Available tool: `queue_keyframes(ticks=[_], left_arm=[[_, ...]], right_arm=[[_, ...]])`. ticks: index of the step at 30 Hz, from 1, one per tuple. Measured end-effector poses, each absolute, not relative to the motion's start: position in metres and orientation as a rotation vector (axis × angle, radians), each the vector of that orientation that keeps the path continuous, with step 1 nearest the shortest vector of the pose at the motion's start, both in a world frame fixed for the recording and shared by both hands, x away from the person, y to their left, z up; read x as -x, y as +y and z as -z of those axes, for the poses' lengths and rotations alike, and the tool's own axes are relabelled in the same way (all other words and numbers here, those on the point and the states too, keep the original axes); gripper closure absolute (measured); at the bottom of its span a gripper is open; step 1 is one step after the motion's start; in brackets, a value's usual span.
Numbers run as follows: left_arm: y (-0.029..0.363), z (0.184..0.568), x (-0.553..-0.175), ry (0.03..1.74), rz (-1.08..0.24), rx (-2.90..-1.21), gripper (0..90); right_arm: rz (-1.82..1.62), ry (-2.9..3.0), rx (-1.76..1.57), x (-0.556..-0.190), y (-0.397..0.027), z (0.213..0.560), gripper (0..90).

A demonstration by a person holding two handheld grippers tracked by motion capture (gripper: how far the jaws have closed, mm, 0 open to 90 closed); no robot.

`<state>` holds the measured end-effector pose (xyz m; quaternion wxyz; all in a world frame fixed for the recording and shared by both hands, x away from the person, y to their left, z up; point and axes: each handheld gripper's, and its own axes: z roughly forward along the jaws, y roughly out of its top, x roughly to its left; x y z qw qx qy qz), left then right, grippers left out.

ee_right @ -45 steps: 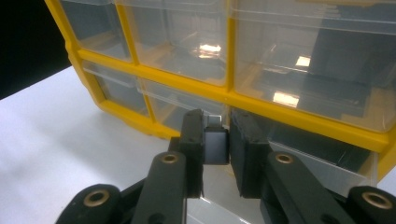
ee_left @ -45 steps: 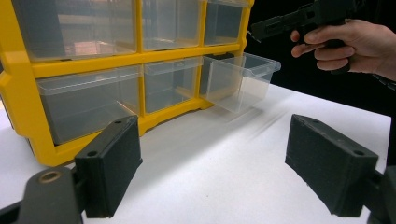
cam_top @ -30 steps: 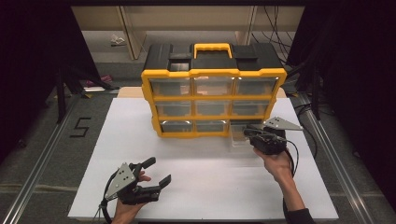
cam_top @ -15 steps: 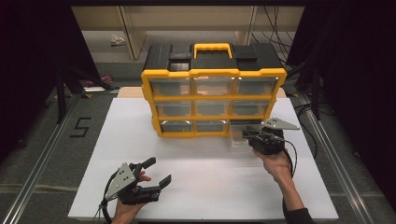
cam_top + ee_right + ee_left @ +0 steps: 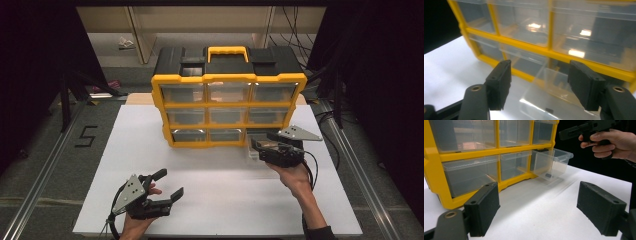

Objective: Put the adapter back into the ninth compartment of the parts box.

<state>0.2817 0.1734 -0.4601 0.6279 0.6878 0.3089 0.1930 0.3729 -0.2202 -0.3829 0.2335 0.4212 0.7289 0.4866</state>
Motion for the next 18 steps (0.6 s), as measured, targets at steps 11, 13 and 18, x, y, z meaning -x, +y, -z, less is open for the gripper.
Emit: queue_keyframes(ticks=[11, 13, 18], left_arm=[[0.173, 0.460, -0.282, 0.710, -0.440, -1.576, 17.6], [0.173, 0.460, -0.282, 0.710, -0.440, -1.576, 17.6], [0.173, 0.460, -0.282, 0.711, -0.437, -1.575, 17.6]], right_arm=[[-1.423, 2.005, -1.059, -0.357, -0.208, 0.372, 30.3], [-1.440, 2.006, -1.048, -0.355, -0.206, 0.372, 29.5], [-1.460, 2.016, -1.014, -0.351, -0.199, 0.372, 26.9]])
